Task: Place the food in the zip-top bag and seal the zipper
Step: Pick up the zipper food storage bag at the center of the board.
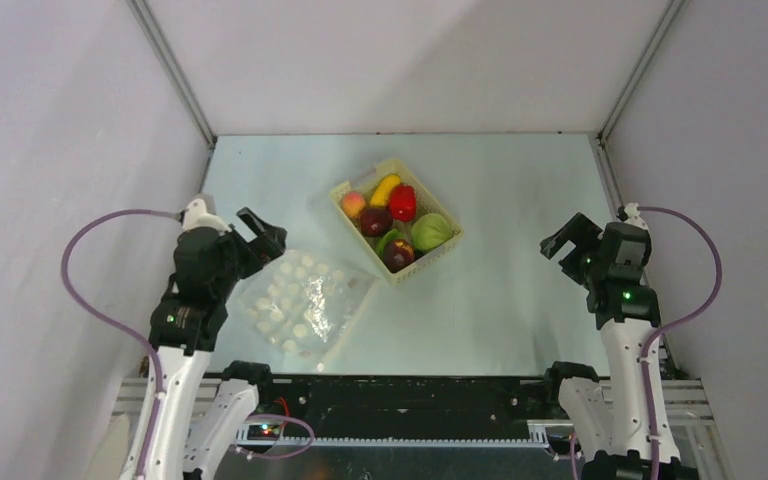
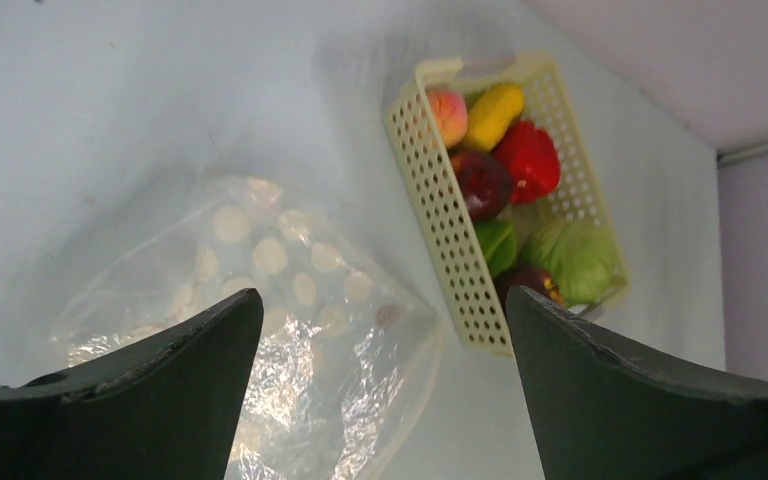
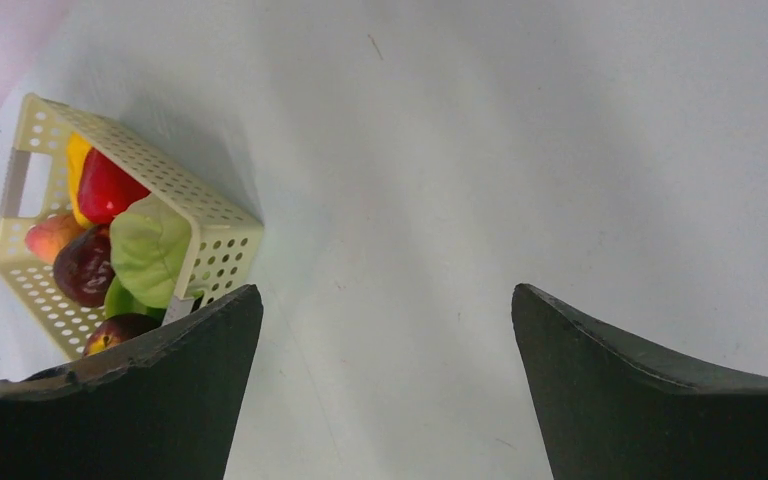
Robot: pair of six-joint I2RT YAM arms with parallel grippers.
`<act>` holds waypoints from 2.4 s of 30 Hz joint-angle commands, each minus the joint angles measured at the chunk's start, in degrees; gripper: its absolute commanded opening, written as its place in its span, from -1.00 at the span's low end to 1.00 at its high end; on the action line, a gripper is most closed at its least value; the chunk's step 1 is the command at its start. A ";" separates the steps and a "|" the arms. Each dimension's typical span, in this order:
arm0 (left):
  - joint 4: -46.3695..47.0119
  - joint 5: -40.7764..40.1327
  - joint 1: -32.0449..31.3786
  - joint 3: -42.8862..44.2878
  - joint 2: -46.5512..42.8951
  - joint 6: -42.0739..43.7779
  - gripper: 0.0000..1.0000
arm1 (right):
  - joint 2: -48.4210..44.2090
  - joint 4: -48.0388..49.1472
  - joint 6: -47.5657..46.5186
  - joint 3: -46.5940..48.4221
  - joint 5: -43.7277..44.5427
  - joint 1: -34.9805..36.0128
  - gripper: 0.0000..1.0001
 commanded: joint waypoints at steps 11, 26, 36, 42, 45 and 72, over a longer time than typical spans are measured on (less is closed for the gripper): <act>-8.43 -10.88 -32.20 -4.25 19.87 -5.90 0.97 | -4.30 3.66 -3.71 -0.46 -12.39 -0.21 1.00; -11.59 -26.01 -50.23 4.35 52.16 -8.10 0.97 | -6.47 8.12 -5.99 -3.45 -19.77 -0.21 1.00; -16.45 -31.47 -51.86 7.92 57.67 -11.19 0.95 | -6.62 8.34 -6.06 -3.87 -19.85 -0.23 1.00; -14.67 -29.94 -51.93 7.59 55.61 -9.74 0.89 | -6.54 8.51 -6.09 -3.89 -19.79 -0.30 1.00; -15.37 -30.67 -51.96 7.74 55.06 -9.83 0.86 | -6.57 8.52 -6.07 -3.97 -19.82 -0.30 1.00; -21.60 -39.62 -51.87 9.90 56.76 -14.18 -0.99 | -8.56 8.44 -6.31 -4.15 -19.62 -0.30 1.00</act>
